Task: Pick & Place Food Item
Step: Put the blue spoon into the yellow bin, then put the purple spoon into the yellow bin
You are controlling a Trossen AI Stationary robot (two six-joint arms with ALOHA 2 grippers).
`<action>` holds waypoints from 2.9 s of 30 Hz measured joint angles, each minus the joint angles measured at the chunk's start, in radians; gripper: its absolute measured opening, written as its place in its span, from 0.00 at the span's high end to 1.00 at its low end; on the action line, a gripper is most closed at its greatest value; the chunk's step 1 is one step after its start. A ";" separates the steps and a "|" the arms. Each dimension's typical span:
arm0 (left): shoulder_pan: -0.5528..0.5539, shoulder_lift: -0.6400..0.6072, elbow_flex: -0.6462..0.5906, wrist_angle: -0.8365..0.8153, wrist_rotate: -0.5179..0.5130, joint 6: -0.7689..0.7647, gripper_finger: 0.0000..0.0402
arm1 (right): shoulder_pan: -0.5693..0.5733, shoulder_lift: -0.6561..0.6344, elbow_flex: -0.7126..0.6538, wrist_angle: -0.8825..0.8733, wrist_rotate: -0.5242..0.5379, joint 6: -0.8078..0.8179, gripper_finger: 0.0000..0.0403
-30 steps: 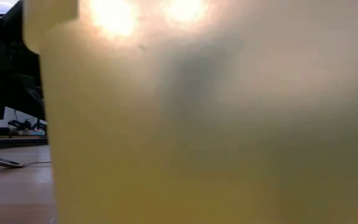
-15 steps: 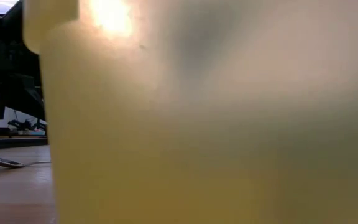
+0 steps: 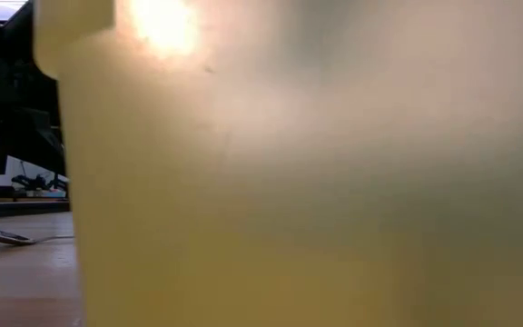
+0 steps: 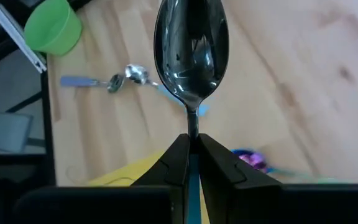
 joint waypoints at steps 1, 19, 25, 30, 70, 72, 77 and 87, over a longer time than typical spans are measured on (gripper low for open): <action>0.000 0.000 0.000 0.000 0.000 0.000 0.57 | 0.023 0.000 0.000 -0.002 0.018 0.032 0.95; 0.000 0.000 0.000 0.000 0.000 -0.001 0.57 | 0.326 0.000 -0.126 -0.047 0.364 0.667 0.95; 0.000 0.000 0.000 0.000 0.000 -0.003 0.57 | 0.333 0.000 -0.273 0.292 0.373 0.679 0.95; 0.000 0.000 0.000 0.000 0.000 -0.002 0.57 | 0.333 0.000 -0.370 0.388 0.386 0.766 0.95; 0.000 0.000 0.000 0.000 0.000 0.000 0.57 | 0.321 0.164 -0.184 0.109 0.250 0.731 0.88; 0.000 0.000 0.000 0.000 0.000 0.000 0.57 | 0.321 0.164 -0.184 0.109 0.253 0.733 0.83; 0.000 0.000 0.000 0.000 0.000 0.000 0.57 | 0.322 0.164 -0.184 0.112 0.253 0.730 0.72; 0.000 0.000 0.000 0.000 0.000 -0.001 0.57 | 0.322 0.147 -0.154 0.111 0.249 0.670 0.66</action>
